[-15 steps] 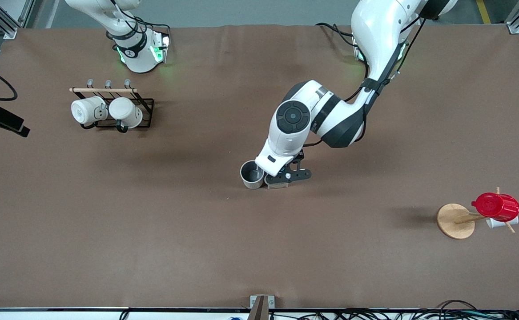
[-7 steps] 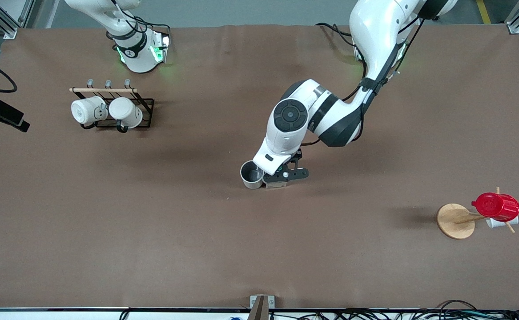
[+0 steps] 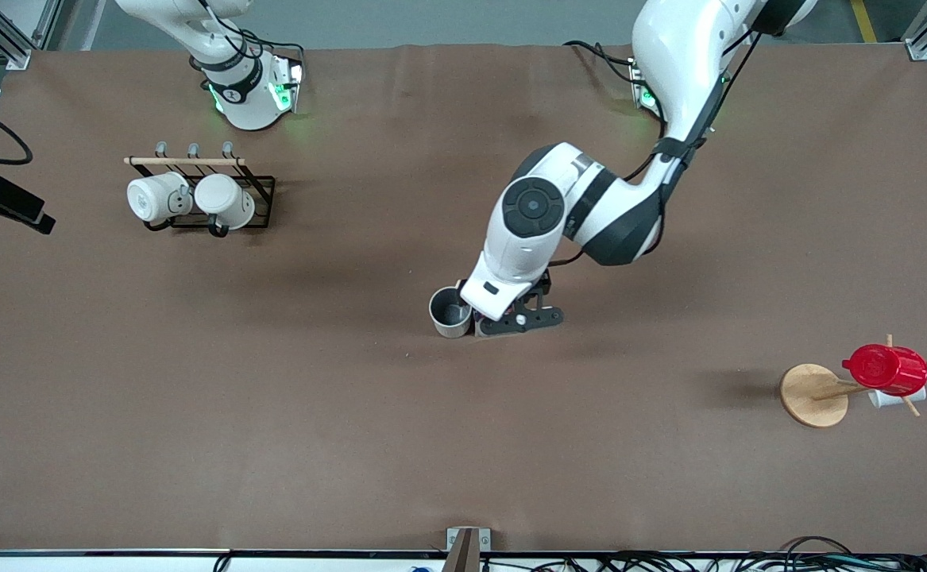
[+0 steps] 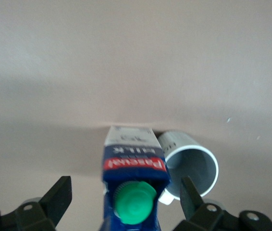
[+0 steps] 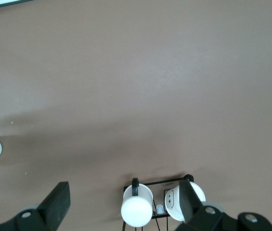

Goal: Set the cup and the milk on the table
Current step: 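Lower the milk carton beside the mug with the left gripper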

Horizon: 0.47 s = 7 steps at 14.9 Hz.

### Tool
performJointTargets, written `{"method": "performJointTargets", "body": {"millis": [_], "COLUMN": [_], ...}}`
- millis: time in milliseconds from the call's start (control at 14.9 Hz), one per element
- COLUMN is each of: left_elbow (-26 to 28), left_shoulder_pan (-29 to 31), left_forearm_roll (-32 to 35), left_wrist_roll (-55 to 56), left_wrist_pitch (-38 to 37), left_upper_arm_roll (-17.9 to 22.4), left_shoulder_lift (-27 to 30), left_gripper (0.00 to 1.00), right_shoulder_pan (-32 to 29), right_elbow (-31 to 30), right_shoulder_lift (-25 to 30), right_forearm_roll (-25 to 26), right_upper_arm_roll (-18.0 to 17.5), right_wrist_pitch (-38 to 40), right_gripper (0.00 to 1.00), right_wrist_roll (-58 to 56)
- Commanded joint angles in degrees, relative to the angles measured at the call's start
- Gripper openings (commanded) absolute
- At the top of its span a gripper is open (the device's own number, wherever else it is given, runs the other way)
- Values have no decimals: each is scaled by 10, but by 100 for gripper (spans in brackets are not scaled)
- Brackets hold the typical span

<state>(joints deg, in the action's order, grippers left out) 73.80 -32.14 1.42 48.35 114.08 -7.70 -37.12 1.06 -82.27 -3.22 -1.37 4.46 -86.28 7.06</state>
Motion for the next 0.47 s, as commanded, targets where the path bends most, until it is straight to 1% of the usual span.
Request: {"method": "performJointTargets", "body": {"millis": [0,134,269,403], "left_elbow": [5,7,9,9], "left_shoulder_pan": [30,65,102,157], "left_forearm_roll": [9,13,12,12], "left_wrist_roll": [3,-4,-106,-186], "left_wrist_pitch": [-56,-85,-153,-189], "left_upper_arm_roll": [10,15,15,14], "left_shoulder_lift": [68,120,151,179], "left_gripper": [100,100,100,100], "right_shoulder_pan": [-1,-1,-1,-1], "right_elbow": [-7,-7,-7,-7], "right_shoulder_lift": [8,8,8,8], "right_forearm_roll": [-4,-5,-4,-4], "right_upper_arm_roll": [0,0,0,0], "right_wrist_pitch": [4,4,4,5], "right_gripper": [100,100,100,100], "right_wrist_roll": [1,1,1,1]}}
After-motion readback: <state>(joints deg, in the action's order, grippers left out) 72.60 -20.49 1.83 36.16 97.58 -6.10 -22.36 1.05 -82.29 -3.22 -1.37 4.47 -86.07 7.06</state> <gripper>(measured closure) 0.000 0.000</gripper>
